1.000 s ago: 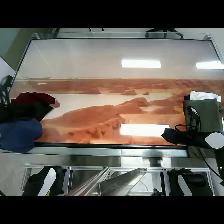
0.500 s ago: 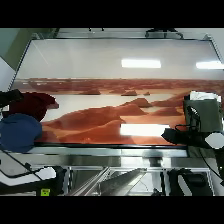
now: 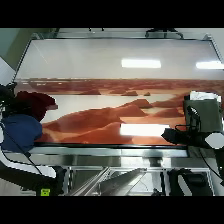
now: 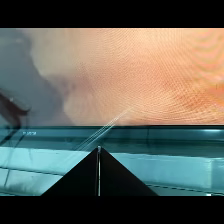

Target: Fold the shirts.

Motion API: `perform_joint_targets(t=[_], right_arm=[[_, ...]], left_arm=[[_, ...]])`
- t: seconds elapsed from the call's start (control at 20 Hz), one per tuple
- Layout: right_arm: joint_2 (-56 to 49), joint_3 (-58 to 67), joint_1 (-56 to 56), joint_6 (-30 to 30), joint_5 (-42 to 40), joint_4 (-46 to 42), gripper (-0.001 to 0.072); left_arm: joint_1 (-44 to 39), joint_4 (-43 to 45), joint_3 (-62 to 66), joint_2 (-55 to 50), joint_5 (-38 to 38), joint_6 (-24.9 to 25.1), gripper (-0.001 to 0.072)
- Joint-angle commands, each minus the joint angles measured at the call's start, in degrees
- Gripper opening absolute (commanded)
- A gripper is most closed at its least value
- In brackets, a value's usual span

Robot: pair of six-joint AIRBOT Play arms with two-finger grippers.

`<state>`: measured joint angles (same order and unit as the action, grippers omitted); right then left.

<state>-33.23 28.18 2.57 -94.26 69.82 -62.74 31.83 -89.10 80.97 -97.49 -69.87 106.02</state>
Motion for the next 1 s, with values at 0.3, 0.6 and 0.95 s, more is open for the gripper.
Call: perform_joint_targets(t=[0.3, 0.6, 0.95], right_arm=[[0.07, 0.0, -0.04, -0.02, 0.02, 0.02, 0.0019], [0.07, -0.02, -0.04, -0.02, 0.02, 0.0, 0.0019], [0.0, -0.02, -0.04, 0.04, 0.02, -0.28, 0.0019]], left_arm=[[-10.84, -1.29, 0.76, 15.17, 1.64, -0.02, 0.0014], [-27.98, -34.42, 10.58, 28.06, -7.87, 0.61, 0.0014], [-54.03, -34.93, -0.55, 32.7, -3.02, -3.5, 0.0015]])
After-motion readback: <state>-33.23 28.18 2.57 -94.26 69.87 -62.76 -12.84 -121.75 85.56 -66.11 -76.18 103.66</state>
